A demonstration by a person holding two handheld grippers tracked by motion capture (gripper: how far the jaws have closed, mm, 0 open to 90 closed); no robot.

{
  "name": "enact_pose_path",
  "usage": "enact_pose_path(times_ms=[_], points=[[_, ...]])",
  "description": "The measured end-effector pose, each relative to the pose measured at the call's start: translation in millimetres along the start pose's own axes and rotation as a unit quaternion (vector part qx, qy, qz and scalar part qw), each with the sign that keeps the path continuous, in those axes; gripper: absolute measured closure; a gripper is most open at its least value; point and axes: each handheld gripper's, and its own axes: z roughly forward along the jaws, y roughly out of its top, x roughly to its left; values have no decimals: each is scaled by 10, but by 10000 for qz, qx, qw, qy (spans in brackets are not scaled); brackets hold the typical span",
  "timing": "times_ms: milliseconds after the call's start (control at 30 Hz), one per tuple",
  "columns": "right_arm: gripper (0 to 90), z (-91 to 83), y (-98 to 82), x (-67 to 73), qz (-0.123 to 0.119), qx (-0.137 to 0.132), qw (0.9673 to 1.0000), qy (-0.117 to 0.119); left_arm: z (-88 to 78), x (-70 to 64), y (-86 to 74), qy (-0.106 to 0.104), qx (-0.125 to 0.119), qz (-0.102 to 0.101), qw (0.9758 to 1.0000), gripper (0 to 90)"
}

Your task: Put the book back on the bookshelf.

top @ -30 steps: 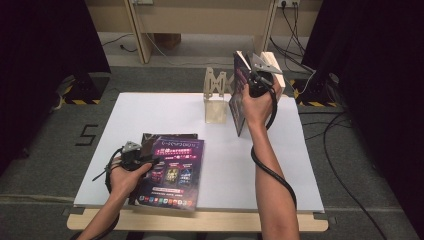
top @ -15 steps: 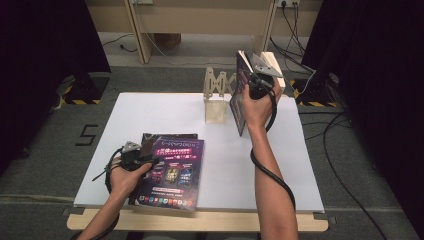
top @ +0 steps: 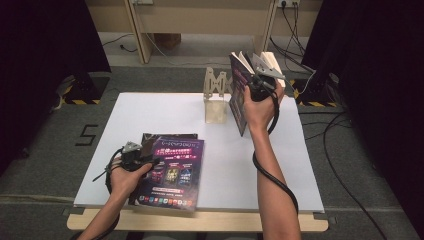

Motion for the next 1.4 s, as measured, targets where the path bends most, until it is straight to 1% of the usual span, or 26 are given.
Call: enact_pose_path(times_ms=[300, 333, 400, 567, 833, 967, 1233, 1400], points=[[680, -74, -33, -22, 5, -34, 10000, 18, 3, -11, -1, -9, -26, -13, 10000, 598], [677, -88, -37, -33, -11, -28, 10000, -27, 4, -12, -2, -13, -12, -4, 10000, 598], [669, -101, -41, -44, 31, -50, 10000, -1, 3, -13, -2, -7, -21, -7, 10000, 597], [658, -137, -53, -58, 29, -86, 10000, 10, -3, -11, 3, 4, -16, -3, 10000, 596], [642, -180, -97, -74, 15, -74, 10000, 39, -4, -11, 4, 13, 0, -2, 10000, 595], [615, -200, -110, -86, 40, -62, 10000, 65, -6, -8, 7, 10, -10, -3, 10000, 592], [594, -237, -131, -99, 58, -45, 10000, 59, -8, -10, 9, 6, -15, 3, 10000, 587], [577, -263, -150, -109, 27, -58, 10000, 60, -8, -10, 11, 3, -20, 1, 10000, 584]])
